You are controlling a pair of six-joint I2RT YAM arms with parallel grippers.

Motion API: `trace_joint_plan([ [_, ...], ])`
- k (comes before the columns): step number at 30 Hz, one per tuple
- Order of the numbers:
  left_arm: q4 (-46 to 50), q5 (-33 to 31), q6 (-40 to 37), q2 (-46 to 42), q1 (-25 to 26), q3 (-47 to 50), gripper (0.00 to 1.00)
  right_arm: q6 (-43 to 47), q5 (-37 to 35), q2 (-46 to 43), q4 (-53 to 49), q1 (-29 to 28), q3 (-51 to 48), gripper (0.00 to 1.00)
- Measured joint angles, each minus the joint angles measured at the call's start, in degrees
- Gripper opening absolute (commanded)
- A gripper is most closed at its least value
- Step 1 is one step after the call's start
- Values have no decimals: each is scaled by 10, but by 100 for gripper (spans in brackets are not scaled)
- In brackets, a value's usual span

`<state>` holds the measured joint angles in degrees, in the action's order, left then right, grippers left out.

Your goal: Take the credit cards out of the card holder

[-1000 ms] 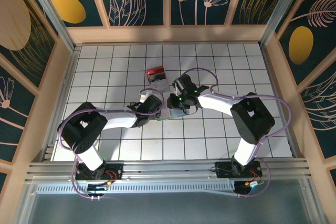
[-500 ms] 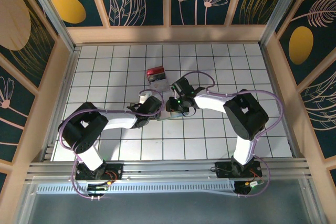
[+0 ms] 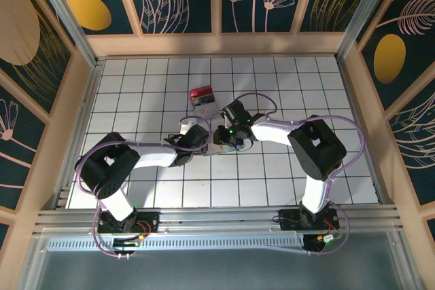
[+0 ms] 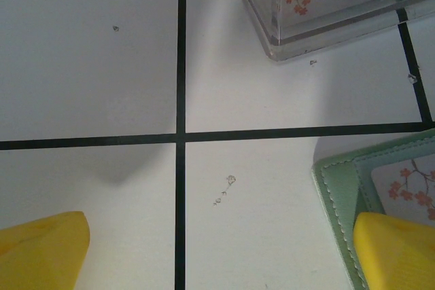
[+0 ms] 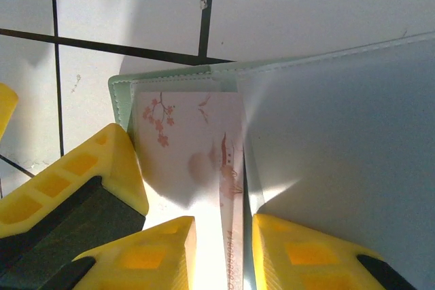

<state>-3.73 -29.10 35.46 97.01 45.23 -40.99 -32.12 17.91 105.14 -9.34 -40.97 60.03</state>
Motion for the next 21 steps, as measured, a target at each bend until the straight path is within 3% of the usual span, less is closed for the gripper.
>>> trace_joint_plan([
  [8, -3, 1, 2, 0, 0, 2, 99, -1, 6, 8, 12, 0, -4, 28],
  [14, -3, 1, 2, 0, 0, 2, 99, -6, 24, 8, 37, 1, -17, 23],
  [21, -4, 1, 2, -2, 0, 4, 99, -19, 79, 7, 82, 21, -42, 20],
])
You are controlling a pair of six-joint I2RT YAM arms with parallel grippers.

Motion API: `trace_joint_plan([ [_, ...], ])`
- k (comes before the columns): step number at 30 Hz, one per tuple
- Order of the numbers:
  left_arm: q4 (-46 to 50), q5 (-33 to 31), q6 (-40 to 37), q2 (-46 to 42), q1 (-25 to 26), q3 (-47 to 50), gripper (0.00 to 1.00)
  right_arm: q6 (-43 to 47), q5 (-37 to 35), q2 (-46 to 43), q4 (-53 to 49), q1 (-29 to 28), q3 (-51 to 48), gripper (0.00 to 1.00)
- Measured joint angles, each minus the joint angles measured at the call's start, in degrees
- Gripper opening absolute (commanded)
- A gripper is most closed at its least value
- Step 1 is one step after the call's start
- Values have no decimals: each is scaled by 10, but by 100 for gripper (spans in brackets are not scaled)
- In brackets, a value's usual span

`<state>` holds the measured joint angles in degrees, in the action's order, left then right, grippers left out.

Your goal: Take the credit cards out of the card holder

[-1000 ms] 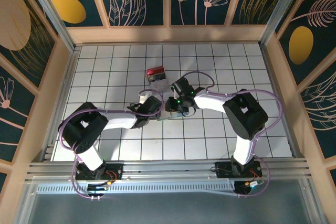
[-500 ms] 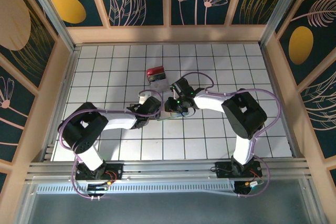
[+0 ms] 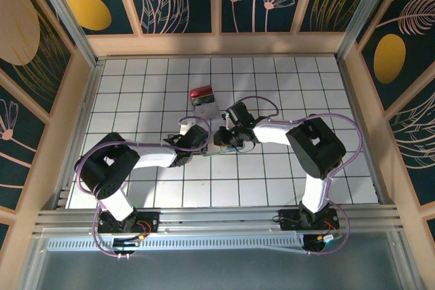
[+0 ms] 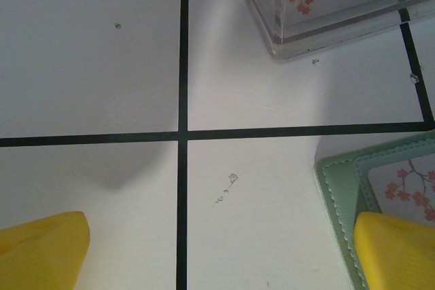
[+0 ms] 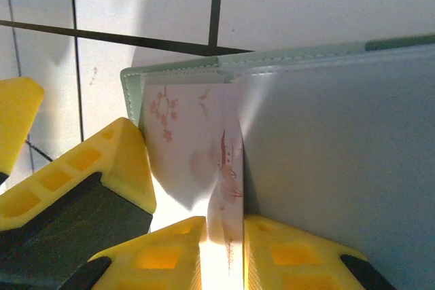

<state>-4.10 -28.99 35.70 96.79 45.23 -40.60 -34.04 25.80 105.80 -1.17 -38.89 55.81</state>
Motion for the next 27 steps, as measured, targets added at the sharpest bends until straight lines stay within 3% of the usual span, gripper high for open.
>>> trace_joint_plan([
  [13, 0, 0, 0, 0, 0, 0, 99, -39, 99, -33, 84, 32, -47, 16],
  [27, 1, -1, 0, 0, 0, 0, 99, -51, 115, -41, 104, 46, -67, 10],
])
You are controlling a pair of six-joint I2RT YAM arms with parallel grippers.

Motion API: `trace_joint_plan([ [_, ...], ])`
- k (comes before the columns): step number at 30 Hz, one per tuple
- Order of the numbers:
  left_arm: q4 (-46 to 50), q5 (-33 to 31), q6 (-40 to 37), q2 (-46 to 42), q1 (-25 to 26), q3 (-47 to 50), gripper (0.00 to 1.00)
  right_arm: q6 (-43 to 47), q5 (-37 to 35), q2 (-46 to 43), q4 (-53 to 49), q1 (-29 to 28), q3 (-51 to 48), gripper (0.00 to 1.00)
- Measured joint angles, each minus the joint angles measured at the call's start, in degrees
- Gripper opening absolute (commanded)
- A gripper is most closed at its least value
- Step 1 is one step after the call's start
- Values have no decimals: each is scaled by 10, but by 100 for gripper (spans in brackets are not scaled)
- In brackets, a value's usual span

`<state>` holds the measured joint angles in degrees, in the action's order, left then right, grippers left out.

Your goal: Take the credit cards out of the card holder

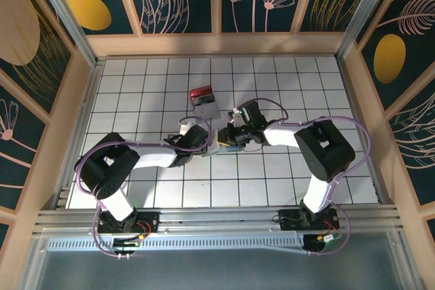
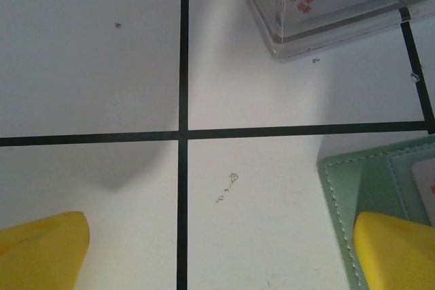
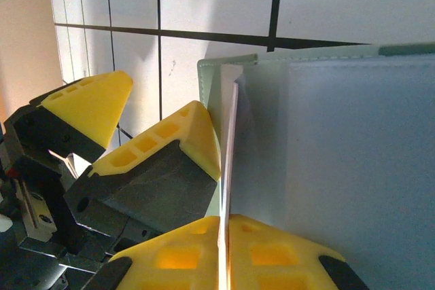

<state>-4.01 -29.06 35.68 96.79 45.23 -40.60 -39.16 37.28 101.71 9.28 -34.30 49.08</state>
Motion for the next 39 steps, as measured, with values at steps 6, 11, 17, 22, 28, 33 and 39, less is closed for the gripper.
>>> trace_joint_plan([
  [6, 0, -1, 0, 0, 0, 0, 99, 0, 1, -18, 0, 6, -3, 8],
  [11, 0, -2, 0, 0, 0, 0, 99, 0, 1, -23, 0, 6, -5, 3],
  [17, 1, -2, 0, 0, 0, 0, 99, 3, -14, -32, -7, 8, -10, 0],
  [22, 10, -4, 0, -5, 0, 1, 99, 13, -41, -49, -23, 10, -11, 0],
  [28, 25, -4, 0, -14, 0, 2, 99, 19, -64, -72, -35, 21, -24, 0],
  [33, 43, -3, 0, -37, 0, 2, 99, 28, -76, -94, -37, 24, -35, 0],
  [39, 47, 3, 3, -102, 0, 2, 99, 32, -78, -132, -28, 33, -59, 0],
])
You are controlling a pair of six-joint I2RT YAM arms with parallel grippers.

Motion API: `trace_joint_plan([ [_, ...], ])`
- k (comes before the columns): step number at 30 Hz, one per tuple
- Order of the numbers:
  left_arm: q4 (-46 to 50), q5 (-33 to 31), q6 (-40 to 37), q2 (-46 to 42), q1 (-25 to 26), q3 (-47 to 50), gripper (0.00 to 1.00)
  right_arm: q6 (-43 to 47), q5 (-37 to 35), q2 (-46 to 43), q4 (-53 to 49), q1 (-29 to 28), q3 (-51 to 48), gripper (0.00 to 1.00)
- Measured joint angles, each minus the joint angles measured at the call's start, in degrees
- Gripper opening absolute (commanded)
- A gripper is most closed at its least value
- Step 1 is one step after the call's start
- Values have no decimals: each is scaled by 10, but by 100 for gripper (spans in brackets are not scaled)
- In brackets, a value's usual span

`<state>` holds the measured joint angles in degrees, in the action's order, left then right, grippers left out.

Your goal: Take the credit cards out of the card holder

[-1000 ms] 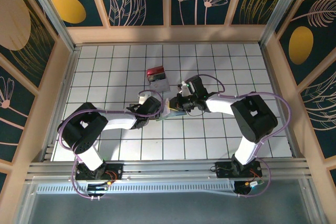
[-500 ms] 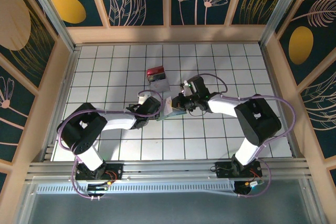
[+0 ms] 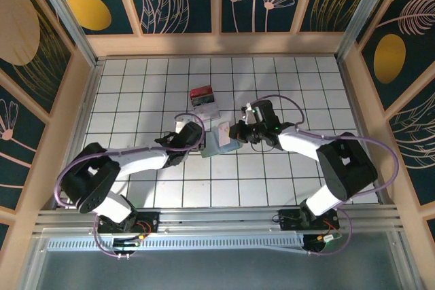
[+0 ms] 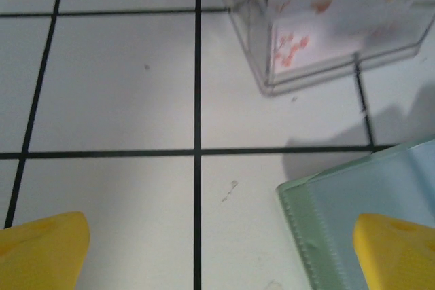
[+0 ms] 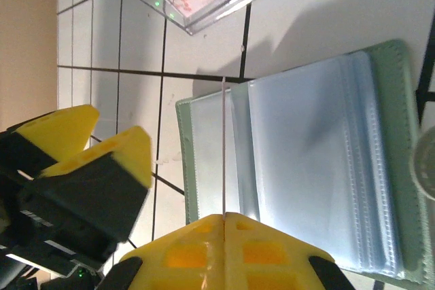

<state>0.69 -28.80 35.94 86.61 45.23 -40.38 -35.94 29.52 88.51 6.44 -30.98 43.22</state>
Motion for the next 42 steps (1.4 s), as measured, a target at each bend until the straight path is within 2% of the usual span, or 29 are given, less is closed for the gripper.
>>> trace_joint_plan([
  [6, -19, 24, 20, -84, 0, 7, 99, 0, -1, -52, 36, 13, -34, 0],
  [12, -96, 90, 49, -152, 0, 43, 95, 0, 1, -116, 81, 13, -59, 0],
  [19, -191, 187, 67, -156, 0, 45, 89, -7, 17, -167, 135, 13, -75, 0],
  [26, -298, 283, 83, -141, 0, 45, 85, -25, 48, -180, 188, 13, -76, 0],
  [33, -359, 332, 106, -119, -2, 45, 75, -46, 79, -180, 222, 13, -76, 0],
  [42, -427, 372, 138, -110, -18, 61, 53, -63, 106, -180, 256, 13, -76, 0],
])
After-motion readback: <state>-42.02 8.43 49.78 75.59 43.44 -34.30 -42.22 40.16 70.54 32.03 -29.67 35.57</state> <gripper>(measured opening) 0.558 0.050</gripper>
